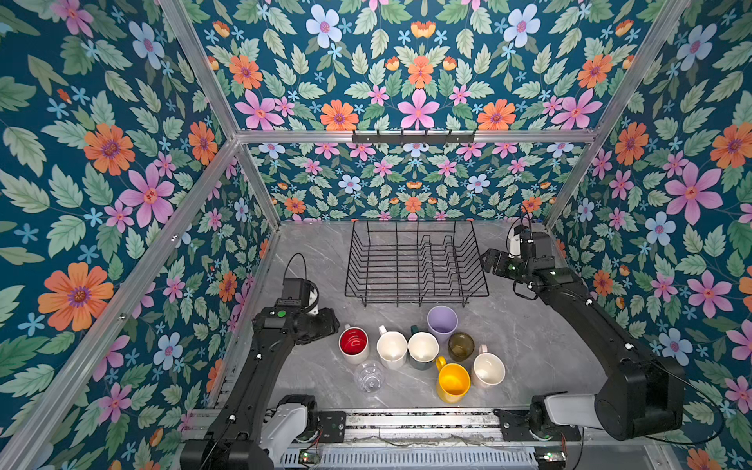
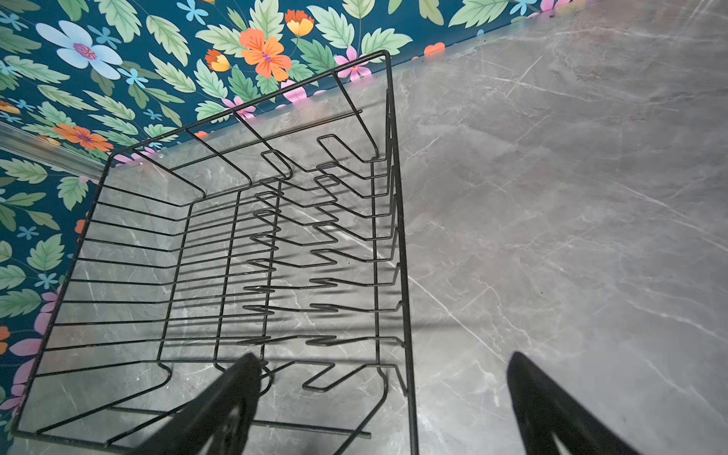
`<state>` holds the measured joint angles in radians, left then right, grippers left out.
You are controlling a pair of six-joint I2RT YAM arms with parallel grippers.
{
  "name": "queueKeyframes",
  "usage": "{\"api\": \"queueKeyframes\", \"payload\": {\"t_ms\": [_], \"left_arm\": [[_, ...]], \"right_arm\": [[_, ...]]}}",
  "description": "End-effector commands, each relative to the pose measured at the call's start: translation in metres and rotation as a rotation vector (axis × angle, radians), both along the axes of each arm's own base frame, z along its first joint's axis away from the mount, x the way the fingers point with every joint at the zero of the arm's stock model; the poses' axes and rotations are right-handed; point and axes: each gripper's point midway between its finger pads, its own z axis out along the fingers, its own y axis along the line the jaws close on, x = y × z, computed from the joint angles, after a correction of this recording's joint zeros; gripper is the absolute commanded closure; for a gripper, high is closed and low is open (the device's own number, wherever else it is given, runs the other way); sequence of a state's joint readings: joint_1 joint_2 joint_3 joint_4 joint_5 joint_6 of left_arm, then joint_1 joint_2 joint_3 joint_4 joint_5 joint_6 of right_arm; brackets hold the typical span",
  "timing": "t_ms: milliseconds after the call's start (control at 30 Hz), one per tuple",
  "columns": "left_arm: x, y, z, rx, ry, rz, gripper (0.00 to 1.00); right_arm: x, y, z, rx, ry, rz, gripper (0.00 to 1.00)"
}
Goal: Load cups into a dish rack
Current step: Pick up the cup from the bottom-left of the table.
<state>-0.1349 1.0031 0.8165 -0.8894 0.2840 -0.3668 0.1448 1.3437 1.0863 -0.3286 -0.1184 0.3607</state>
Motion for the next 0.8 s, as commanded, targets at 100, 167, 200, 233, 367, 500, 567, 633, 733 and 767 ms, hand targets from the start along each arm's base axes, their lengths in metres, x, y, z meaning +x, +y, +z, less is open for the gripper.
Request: {"api": "queueKeyframes", "payload": {"t_ms": [100, 167, 200, 233, 367, 500, 567, 633, 733, 767], "left_arm": [[-0.007, -0.013, -0.022, 0.048, 0.067, -0.037, 0.41], [-0.008, -0.015, -0.027, 0.049, 0.077, -0.041, 0.44], [-0.009, -0.015, -0.029, 0.048, 0.085, -0.042, 0.45], [-0.011, -0.015, -0.033, 0.051, 0.098, -0.041, 0.46], [-0.005, -0.019, -0.037, 0.035, 0.086, -0.043, 0.50], [-0.003, -0.023, -0.041, 0.033, 0.085, -0.048, 0.51], [-0.002, -0.025, -0.043, 0.035, 0.087, -0.052, 0.53], [-0.002, -0.026, -0.046, 0.041, 0.094, -0.057, 0.54], [-0.002, -0.026, -0.050, 0.054, 0.103, -0.061, 0.56], [-0.002, -0.027, -0.050, 0.056, 0.101, -0.064, 0.57]], "right_arm": [[0.004, 0.003, 0.006, 0.019, -0.027, 0.008, 0.03], [0.002, 0.003, 0.007, 0.017, -0.027, 0.008, 0.03], [0.002, 0.003, 0.006, 0.014, -0.026, 0.007, 0.03], [0.001, 0.002, 0.006, 0.012, -0.026, 0.007, 0.03], [0.000, 0.002, 0.006, 0.009, -0.026, 0.006, 0.03], [0.000, 0.001, 0.008, 0.009, -0.031, 0.005, 0.03], [0.000, 0.001, 0.008, 0.007, -0.033, 0.003, 0.03], [-0.001, 0.000, 0.008, 0.004, -0.032, 0.003, 0.03], [-0.002, 0.000, 0.009, 0.004, -0.035, 0.003, 0.03], [-0.002, 0.000, 0.008, 0.003, -0.034, 0.004, 0.03]]}}
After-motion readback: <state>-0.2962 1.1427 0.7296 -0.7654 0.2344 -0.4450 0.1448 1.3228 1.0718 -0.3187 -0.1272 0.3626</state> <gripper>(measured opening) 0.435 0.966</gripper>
